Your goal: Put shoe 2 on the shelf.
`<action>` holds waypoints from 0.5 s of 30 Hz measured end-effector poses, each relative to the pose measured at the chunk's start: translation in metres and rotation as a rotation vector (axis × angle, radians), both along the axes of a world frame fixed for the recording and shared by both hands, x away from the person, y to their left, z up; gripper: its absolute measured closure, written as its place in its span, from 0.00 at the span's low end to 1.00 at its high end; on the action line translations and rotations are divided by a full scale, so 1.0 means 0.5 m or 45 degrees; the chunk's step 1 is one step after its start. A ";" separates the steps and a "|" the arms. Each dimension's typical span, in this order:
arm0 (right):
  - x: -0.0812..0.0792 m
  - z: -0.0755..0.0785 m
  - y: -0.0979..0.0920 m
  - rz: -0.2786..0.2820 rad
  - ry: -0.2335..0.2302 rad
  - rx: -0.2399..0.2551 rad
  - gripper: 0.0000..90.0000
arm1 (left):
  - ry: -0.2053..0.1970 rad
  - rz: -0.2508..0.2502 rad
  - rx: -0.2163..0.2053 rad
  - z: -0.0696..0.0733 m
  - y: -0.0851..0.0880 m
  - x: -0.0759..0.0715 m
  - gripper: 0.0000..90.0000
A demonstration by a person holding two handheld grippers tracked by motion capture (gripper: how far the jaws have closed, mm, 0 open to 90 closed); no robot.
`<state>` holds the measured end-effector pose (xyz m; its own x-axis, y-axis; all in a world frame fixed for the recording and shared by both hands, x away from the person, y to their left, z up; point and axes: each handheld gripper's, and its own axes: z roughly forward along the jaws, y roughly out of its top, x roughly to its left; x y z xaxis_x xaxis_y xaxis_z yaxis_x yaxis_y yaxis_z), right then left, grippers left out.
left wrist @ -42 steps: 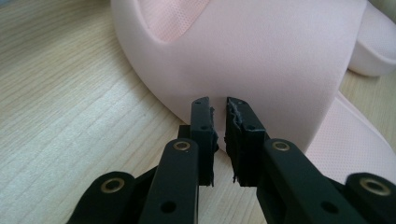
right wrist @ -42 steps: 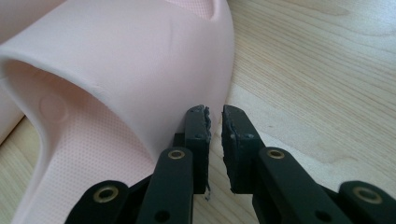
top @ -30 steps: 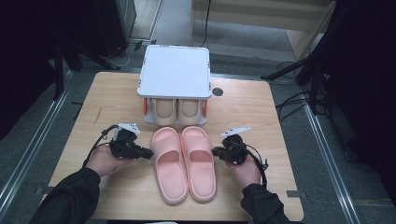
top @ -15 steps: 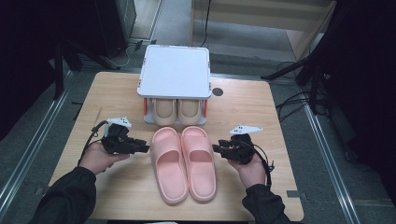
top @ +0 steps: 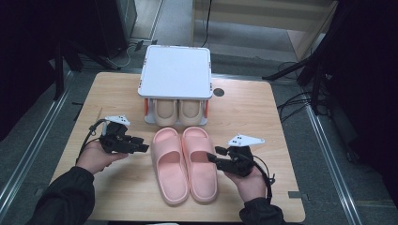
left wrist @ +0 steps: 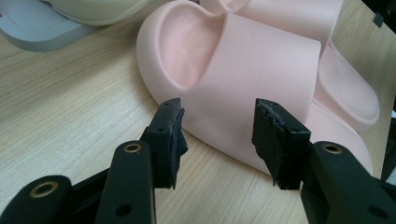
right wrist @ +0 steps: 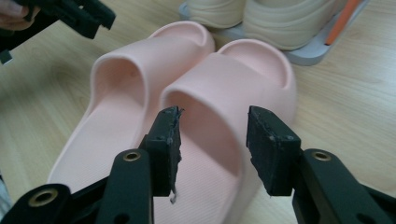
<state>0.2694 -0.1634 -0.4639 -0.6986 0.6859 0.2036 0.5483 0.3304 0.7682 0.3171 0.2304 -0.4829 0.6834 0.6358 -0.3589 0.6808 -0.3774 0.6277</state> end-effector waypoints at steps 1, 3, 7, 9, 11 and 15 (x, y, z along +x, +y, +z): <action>-0.006 -0.001 0.005 0.001 -0.004 -0.003 0.60 | -0.003 0.002 0.001 0.000 0.000 0.000 0.56; -0.016 -0.005 0.014 0.006 -0.006 -0.001 0.60 | -0.008 -0.002 0.007 0.001 0.001 0.000 0.56; -0.033 -0.013 0.034 0.013 -0.004 -0.014 0.58 | -0.022 0.004 0.021 0.002 0.004 -0.001 0.55; -0.038 -0.019 0.045 0.026 0.004 -0.027 0.54 | -0.034 0.004 0.017 0.004 0.006 0.000 0.54; -0.043 -0.027 0.057 0.029 0.022 -0.031 0.52 | -0.037 0.005 0.020 0.005 0.007 0.000 0.54; -0.044 -0.049 0.083 0.028 0.040 -0.057 0.48 | -0.042 0.002 0.028 0.004 0.006 0.001 0.53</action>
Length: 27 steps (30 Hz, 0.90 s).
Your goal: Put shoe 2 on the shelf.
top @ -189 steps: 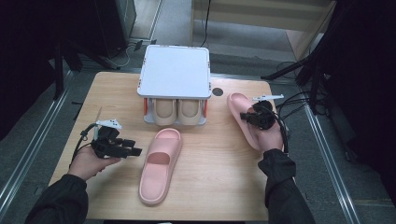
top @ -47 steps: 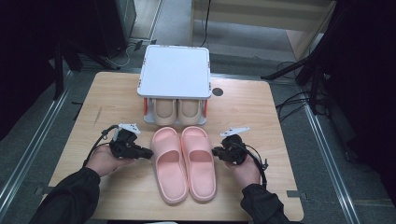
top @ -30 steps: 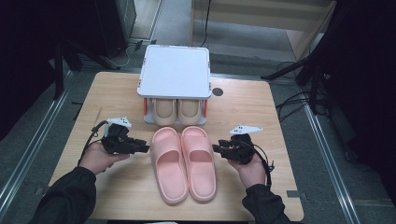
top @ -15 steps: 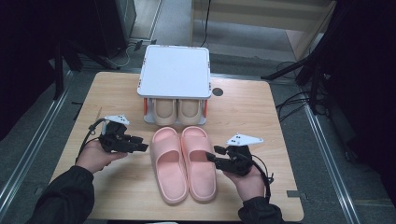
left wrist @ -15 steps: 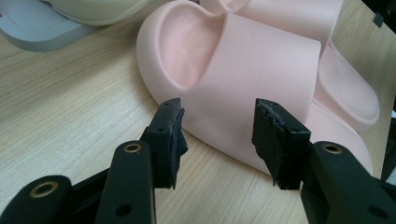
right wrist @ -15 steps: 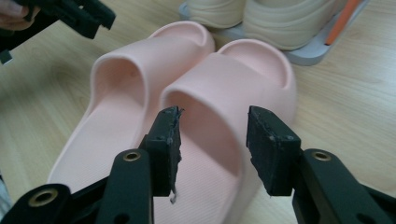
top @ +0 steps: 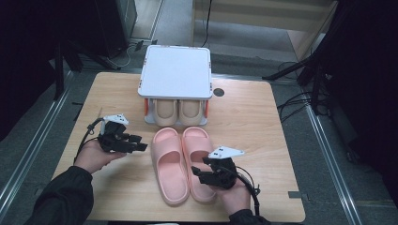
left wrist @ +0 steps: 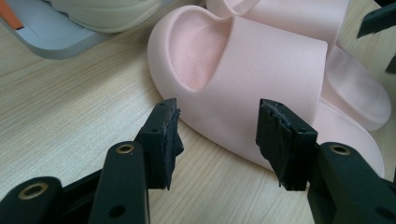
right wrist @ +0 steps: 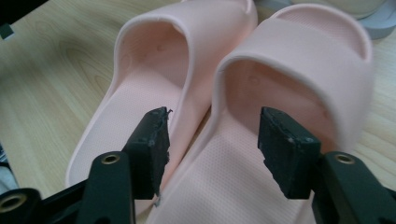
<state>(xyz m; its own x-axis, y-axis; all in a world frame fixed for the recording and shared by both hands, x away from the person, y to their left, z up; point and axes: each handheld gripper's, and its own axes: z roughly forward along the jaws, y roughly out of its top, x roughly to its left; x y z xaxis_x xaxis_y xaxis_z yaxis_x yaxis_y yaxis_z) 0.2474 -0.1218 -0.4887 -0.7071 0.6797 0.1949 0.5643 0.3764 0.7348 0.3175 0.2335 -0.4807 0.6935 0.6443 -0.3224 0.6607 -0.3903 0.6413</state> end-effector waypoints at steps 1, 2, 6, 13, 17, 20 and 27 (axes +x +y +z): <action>0.001 -0.004 0.007 -0.004 0.005 -0.003 0.47 | 0.001 -0.001 -0.001 0.000 0.000 0.001 0.53; 0.002 -0.007 0.015 -0.011 0.004 -0.005 0.46 | 0.001 -0.001 -0.002 0.000 0.000 0.001 0.53; 0.011 -0.020 0.045 -0.057 -0.021 0.013 0.43 | 0.001 0.002 -0.005 0.000 0.000 0.002 0.53; 0.029 -0.028 0.097 -0.135 -0.065 -0.075 0.37 | 0.000 -0.014 -0.009 -0.001 -0.003 0.001 0.52; 0.039 -0.037 0.117 -0.179 -0.047 -0.084 0.36 | -0.002 -0.016 -0.010 0.000 -0.002 0.001 0.53; 0.046 -0.042 0.125 -0.213 -0.042 -0.077 0.37 | -0.008 -0.018 -0.006 0.000 -0.001 0.001 0.53; 0.055 -0.050 0.146 -0.255 -0.031 -0.077 0.43 | -0.012 -0.014 -0.009 0.001 0.000 0.001 0.53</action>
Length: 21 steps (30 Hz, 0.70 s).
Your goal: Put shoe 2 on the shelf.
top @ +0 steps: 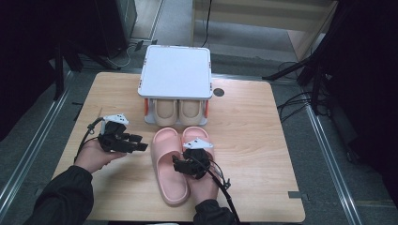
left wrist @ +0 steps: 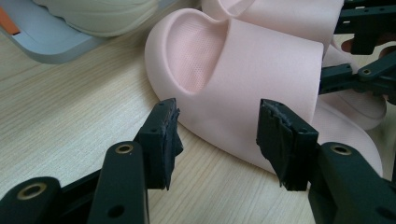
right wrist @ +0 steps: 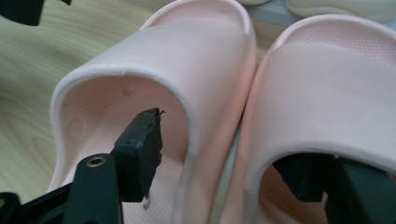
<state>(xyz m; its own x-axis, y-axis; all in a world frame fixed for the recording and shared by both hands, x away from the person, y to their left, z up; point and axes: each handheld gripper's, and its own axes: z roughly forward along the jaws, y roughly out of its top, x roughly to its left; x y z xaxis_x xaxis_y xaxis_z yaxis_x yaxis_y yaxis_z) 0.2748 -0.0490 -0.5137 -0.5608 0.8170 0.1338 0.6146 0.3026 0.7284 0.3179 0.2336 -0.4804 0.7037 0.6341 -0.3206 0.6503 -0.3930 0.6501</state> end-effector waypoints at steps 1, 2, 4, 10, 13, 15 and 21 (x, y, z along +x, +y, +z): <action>0.001 0.000 0.001 -0.008 -0.007 -0.006 0.46 | 0.001 0.001 -0.001 0.000 0.000 0.000 0.53; 0.003 -0.001 0.001 -0.013 -0.012 -0.012 0.49 | 0.000 0.000 0.000 0.000 0.000 0.000 0.53; 0.006 0.000 -0.002 -0.026 -0.017 -0.031 0.57 | -0.008 -0.010 0.001 0.000 -0.001 -0.001 0.53; 0.006 0.002 -0.003 -0.009 -0.023 -0.052 0.73 | -0.022 -0.011 0.003 0.001 0.000 -0.004 0.54; 0.003 0.010 -0.001 0.011 -0.013 -0.074 0.78 | -0.024 -0.011 0.002 0.001 -0.001 -0.003 0.54; 0.005 0.011 -0.003 0.028 0.005 -0.060 0.80 | -0.023 -0.009 0.000 0.001 0.000 -0.003 0.54; 0.014 0.018 -0.025 0.102 0.066 0.007 0.85 | -0.023 -0.007 -0.063 0.006 0.009 -0.002 0.54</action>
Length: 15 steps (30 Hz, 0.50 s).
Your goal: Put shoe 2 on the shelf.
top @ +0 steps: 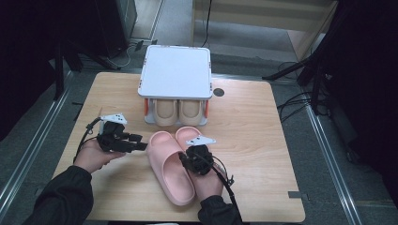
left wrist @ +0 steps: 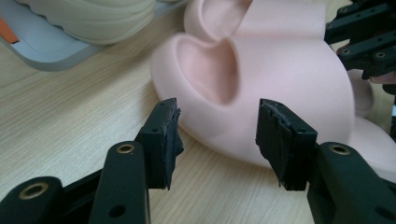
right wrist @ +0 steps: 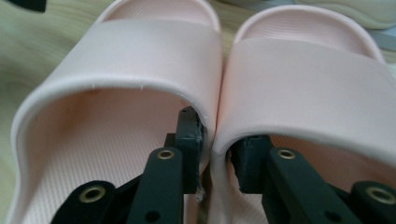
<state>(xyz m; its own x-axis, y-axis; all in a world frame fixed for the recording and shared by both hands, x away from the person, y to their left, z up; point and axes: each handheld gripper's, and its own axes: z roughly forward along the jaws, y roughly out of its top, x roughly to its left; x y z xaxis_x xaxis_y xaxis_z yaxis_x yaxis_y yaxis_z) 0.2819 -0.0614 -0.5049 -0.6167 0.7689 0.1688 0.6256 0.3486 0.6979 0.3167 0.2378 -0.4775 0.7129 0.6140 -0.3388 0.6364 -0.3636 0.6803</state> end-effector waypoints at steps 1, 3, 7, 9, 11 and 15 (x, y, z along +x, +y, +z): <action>0.000 0.001 -0.003 0.025 0.002 -0.006 0.85 | -0.005 0.005 -0.008 0.001 0.002 0.000 0.54; -0.001 0.005 -0.006 0.085 -0.008 -0.050 0.86 | -0.014 0.012 -0.010 0.003 0.004 -0.001 0.54; 0.003 0.015 -0.021 0.179 -0.001 -0.095 0.86 | -0.012 0.024 0.002 0.001 0.006 -0.003 0.54; 0.007 0.020 -0.033 0.230 0.013 -0.094 0.86 | -0.001 0.032 0.005 0.000 0.007 -0.003 0.52; 0.006 0.026 -0.044 0.282 0.019 -0.093 0.85 | 0.012 0.036 0.009 -0.001 0.008 -0.001 0.50; 0.003 0.035 -0.055 0.436 -0.017 -0.067 0.85 | 0.004 0.039 0.031 -0.004 0.008 -0.001 0.47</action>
